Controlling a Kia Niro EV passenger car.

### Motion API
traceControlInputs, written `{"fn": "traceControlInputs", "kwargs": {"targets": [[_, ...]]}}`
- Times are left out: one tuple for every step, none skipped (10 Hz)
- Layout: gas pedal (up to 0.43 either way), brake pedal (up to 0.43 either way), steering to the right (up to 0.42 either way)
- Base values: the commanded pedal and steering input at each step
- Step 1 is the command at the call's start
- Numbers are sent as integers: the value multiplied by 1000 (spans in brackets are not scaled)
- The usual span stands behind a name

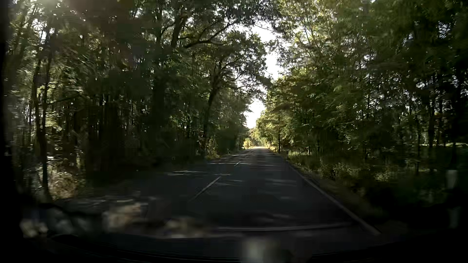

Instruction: Follow the waypoints while adhering to traffic rules and regulations

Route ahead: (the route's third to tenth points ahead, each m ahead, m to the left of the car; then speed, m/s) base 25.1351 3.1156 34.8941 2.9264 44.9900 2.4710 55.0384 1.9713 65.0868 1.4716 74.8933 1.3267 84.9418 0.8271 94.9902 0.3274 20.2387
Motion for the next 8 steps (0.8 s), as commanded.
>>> {"fn": "traceControlInputs", "kwargs": {"targets": [[268, 6, 10], [268, 6, 9], [268, 6, 9], [280, 6, 9], [280, 6, 9], [280, 6, 9], [280, 6, 9], [280, 6, 9]]}}
